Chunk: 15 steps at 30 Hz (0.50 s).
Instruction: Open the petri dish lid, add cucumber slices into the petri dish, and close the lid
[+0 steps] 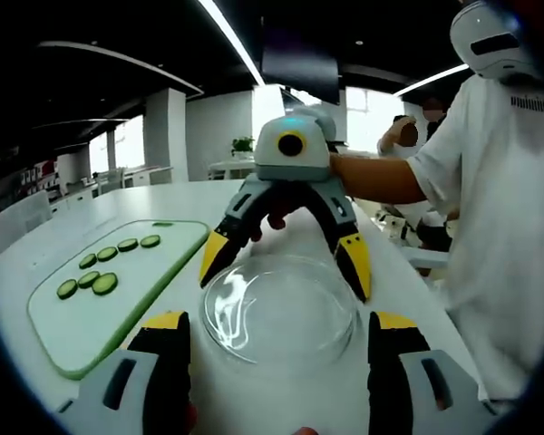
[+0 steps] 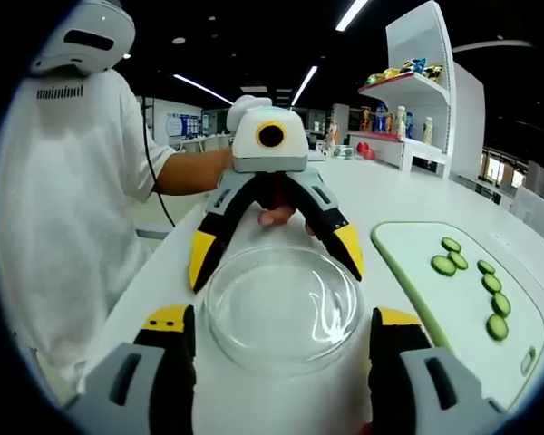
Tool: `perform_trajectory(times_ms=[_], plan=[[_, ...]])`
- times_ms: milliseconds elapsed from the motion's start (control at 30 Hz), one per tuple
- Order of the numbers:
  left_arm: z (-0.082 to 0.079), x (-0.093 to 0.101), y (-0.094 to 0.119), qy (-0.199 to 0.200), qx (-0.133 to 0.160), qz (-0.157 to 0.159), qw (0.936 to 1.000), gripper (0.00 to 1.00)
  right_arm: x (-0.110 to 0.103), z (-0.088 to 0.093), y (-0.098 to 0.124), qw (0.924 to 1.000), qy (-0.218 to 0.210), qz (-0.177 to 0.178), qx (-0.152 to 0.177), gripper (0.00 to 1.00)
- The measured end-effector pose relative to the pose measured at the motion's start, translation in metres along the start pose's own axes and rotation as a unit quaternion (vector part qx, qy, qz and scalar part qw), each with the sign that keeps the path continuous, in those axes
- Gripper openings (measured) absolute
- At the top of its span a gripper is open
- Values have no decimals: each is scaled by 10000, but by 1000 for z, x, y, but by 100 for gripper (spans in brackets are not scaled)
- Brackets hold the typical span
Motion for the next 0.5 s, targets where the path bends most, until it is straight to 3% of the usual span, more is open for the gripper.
perform_trajectory(times_ms=[500], plan=[[-1, -1, -3, 2, 48, 32, 10000, 72, 1, -2, -2, 10000, -2, -18, 12, 69]])
Point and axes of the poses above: the point that each gripper's makers call its tool centre point, and the gripper's own axes: y roughly backward along the fingers, x roughly to its right, z roughly out of its underside, the point moved 6 cm from there along y, roughly backward along the fingers, and after that the axes turned 14 degrees about -x, right-handed, at the moved point
